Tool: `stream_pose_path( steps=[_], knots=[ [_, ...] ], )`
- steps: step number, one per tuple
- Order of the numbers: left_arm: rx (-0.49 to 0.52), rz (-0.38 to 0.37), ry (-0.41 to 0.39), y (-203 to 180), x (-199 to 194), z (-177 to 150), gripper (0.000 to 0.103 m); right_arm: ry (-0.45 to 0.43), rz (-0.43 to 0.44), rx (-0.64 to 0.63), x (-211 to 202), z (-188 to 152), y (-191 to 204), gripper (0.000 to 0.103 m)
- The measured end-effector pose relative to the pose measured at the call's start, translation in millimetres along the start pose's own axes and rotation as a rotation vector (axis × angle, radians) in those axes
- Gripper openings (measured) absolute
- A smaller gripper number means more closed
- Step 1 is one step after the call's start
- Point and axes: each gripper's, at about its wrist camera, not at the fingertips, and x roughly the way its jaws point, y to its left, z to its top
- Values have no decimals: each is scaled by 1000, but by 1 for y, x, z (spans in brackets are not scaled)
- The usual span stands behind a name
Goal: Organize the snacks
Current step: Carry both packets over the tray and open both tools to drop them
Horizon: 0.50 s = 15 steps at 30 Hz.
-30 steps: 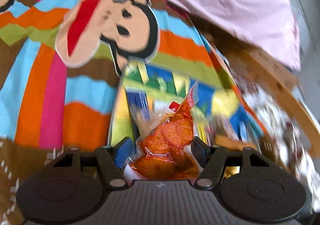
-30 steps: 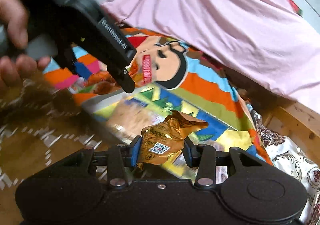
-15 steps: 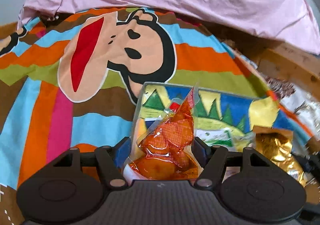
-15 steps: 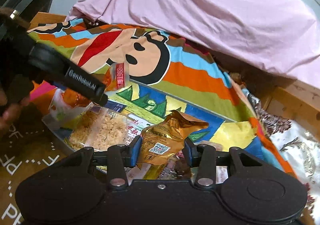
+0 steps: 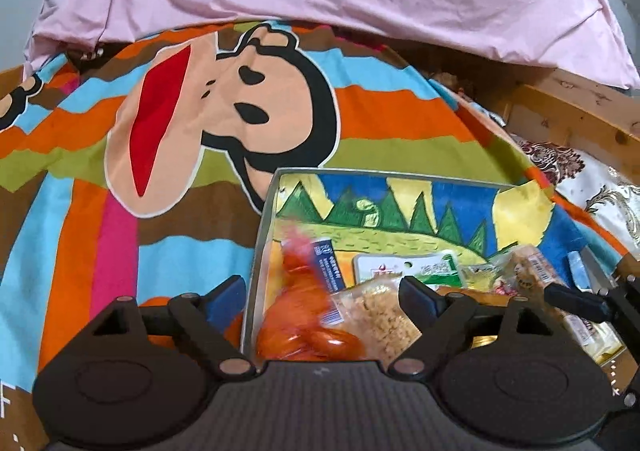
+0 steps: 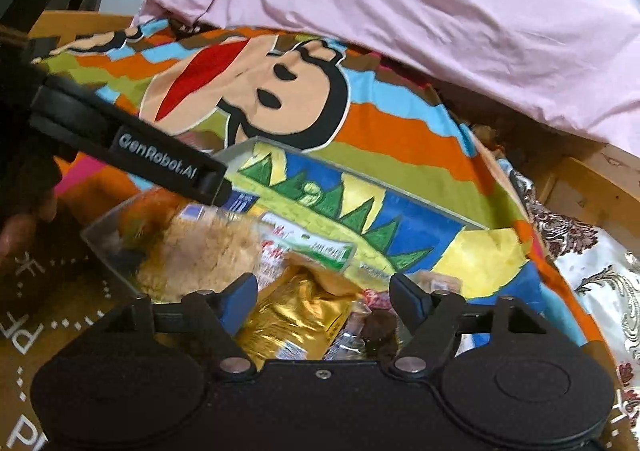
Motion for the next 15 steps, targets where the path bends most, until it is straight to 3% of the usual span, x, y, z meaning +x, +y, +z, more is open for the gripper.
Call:
stream_pose_path(
  steps=[7,11,15],
  knots=[
    [-47,-30,-63,2,-31,14,98,-82,-72,76,-35,16,-20,88],
    [-45,-22,-139,0,-63,22,102,-174,-99,147,-71,26,-38,102],
    [-40,-16,-211,-6,-97,28,102,-258,-102,178,-111,32,-50,102]
  ],
)
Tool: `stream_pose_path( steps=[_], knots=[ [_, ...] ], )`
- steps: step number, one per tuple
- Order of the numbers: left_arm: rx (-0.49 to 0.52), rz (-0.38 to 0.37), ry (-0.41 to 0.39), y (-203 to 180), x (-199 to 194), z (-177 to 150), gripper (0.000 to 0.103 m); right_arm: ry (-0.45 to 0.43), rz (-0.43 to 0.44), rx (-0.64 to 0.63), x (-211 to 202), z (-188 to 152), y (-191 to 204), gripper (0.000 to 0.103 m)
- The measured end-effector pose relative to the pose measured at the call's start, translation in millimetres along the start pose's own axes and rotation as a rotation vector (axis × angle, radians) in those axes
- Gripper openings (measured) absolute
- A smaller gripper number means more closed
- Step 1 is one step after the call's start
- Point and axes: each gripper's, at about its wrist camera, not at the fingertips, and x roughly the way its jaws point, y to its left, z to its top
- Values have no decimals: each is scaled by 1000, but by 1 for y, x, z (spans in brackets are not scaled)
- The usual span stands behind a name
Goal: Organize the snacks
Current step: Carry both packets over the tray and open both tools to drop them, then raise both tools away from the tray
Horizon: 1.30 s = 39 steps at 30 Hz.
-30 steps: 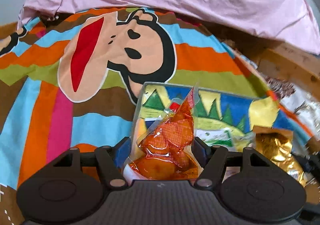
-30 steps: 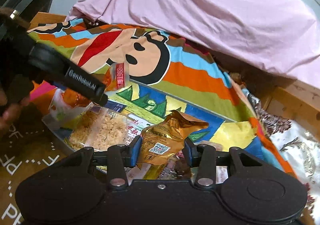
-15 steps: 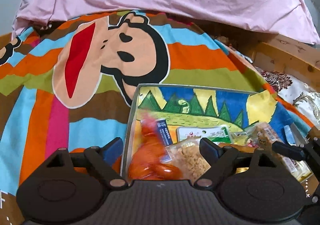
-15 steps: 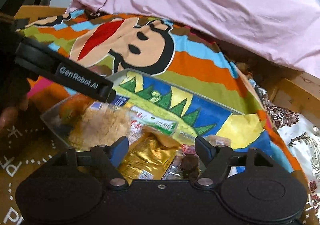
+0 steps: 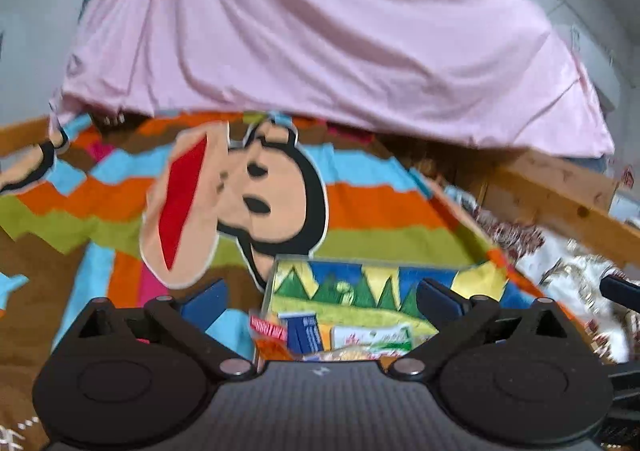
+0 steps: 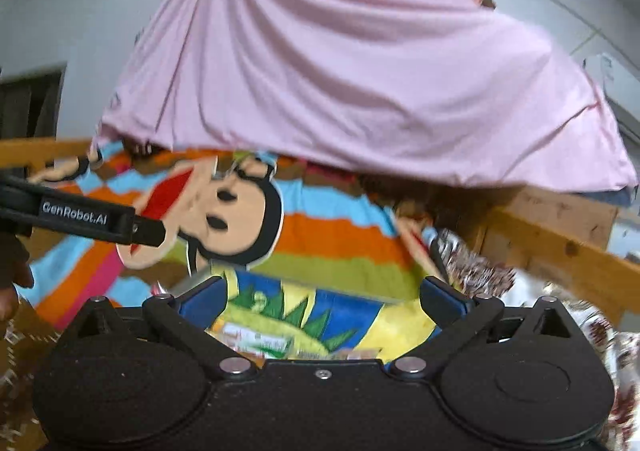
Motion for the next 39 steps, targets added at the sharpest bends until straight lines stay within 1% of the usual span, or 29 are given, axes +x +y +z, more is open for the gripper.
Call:
stream_pose_path(
  steps=[6,12,16,21,26,31,36,39],
  knots=[
    [3,-28,-89,-16,-52,4,103,-80,-15,41,-51,12,-12,102],
    [44,-32,-152,-31,-90,-10,103,-115,-22,60,-99,10,-22,102],
    [68,-42,-148,-35,-115,-27,103,-110,-33,75,-129,4,-28,102],
    [73,-47,-96,-37,-141,-46,103,-96,-28,94,-161,-5,-32,102],
    [72,-45,-80,-42,-167,-61,103,-49,-2,136,-190,-18,-34,102],
    [82,-51,-41,-47,-189,-80,103,32,16,201,-212,-31,-38,102],
    [99,-50,9,-53,-201,-95,103,123,-6,290,-222,-43,-42,102],
    [95,-60,33,-56,-206,-102,103,177,-26,314,-221,-50,-41,102]
  ],
)
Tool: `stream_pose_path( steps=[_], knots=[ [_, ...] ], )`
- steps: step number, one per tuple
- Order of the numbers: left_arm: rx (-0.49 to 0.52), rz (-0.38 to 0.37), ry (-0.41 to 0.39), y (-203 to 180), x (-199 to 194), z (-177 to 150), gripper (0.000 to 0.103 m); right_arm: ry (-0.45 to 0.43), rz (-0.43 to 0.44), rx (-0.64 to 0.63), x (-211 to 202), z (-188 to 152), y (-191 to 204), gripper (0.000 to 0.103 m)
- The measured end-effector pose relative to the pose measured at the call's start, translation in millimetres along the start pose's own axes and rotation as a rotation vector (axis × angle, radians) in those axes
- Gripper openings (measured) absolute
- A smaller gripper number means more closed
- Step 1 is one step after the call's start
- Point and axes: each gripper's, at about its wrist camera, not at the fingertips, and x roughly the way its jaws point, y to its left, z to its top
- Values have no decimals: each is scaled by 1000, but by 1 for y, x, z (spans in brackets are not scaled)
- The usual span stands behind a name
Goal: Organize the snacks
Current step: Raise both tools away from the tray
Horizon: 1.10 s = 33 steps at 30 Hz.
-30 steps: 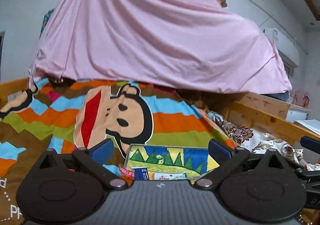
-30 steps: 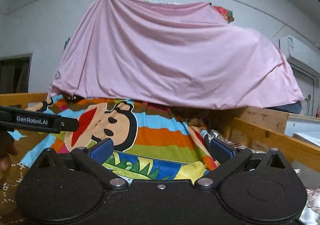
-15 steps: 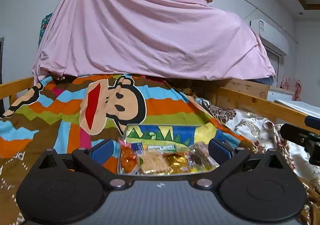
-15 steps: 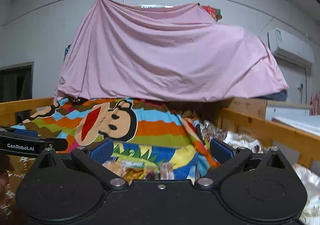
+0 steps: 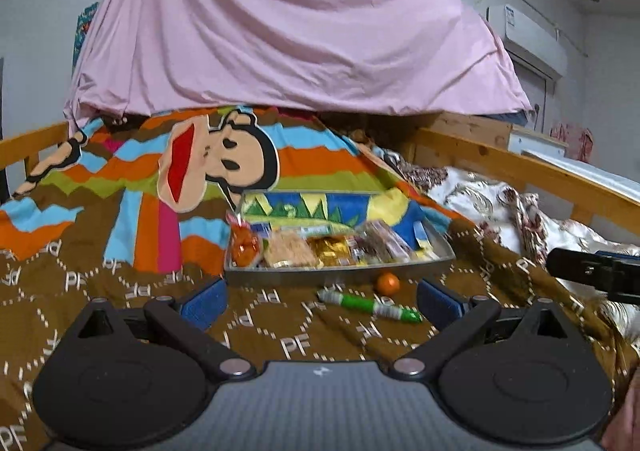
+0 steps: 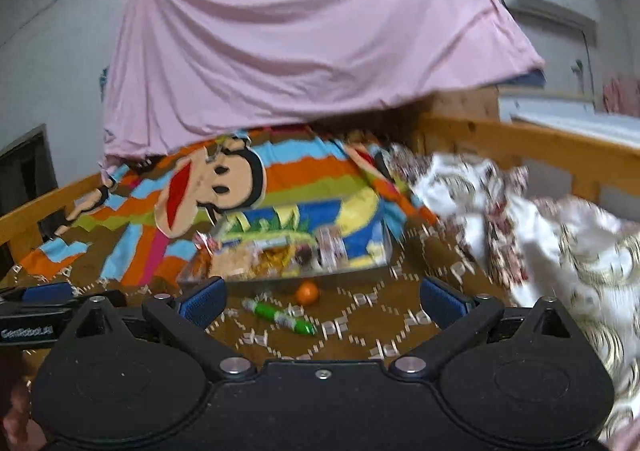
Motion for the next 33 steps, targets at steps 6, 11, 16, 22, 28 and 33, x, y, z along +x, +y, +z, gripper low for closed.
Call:
stream_pose_path(
  steps=[6,11,16,22,28,33],
  knots=[
    [27,-10,33,-8,-6,-12,103,60,-23,-26,6,-7,6,102],
    [37,1,50,-9,-4,-13,103,86,-25,-45,11,-8,9,102],
    [22,7,75,-7,1,-13,103,118,-25,-41,18,-9,7,102],
    [24,7,108,-6,7,-14,103,159,-33,-45,25,-11,9,102],
    [28,-4,152,-8,14,-14,103,184,-28,-42,29,-12,7,102],
    [50,-101,257,-9,40,-4,103,254,14,-15,44,-11,3,102]
  ],
)
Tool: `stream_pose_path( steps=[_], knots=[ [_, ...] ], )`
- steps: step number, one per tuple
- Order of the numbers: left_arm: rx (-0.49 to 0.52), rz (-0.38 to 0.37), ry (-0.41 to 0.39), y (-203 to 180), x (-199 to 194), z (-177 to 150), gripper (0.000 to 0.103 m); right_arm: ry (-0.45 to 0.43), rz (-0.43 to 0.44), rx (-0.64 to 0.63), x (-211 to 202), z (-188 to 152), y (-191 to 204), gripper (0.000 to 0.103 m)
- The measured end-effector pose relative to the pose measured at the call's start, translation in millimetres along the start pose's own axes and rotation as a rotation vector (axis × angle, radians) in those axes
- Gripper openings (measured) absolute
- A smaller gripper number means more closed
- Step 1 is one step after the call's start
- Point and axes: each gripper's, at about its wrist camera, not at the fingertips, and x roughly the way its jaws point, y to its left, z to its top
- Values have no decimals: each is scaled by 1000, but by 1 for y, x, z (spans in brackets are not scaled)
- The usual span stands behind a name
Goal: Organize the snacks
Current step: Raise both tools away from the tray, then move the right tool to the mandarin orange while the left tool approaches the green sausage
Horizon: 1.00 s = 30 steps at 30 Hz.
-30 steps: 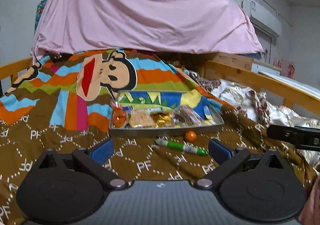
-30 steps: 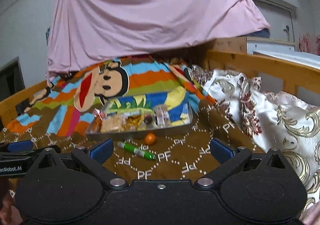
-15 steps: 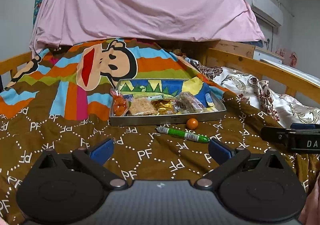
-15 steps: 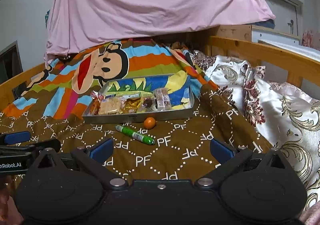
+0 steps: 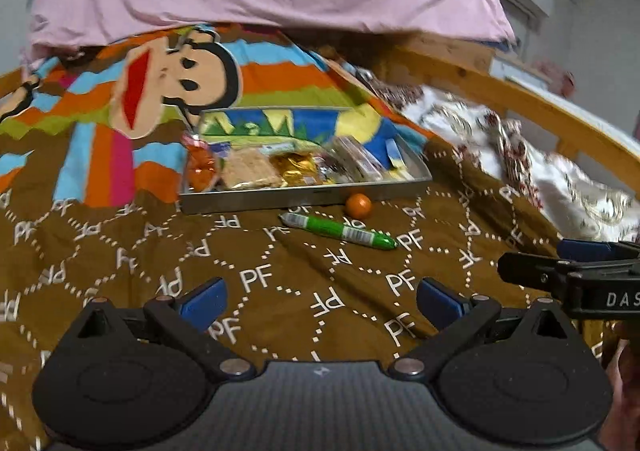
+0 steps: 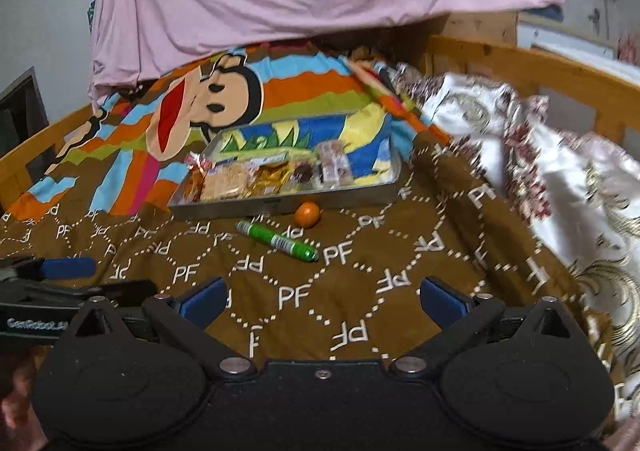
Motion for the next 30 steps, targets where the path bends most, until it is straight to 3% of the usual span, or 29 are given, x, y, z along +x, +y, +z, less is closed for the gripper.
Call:
stream_pose_path(
  steps=[7,14,19,24,30],
  knots=[
    [200,1,-5,-5,39,10,103,72,5,-1,31,11,-9,102],
    [142,-68,16,4,71,18,103,111,-20,-61,68,28,-20,102],
    [233,-87,-13,0,94,23,103,118,-29,-62,100,43,-32,102],
    [346,-159,-6,-8,117,28,103,139,46,-28,124,54,-39,102],
    [426,-257,-4,-15,137,33,103,145,58,-150,150,66,-31,102]
  ],
)
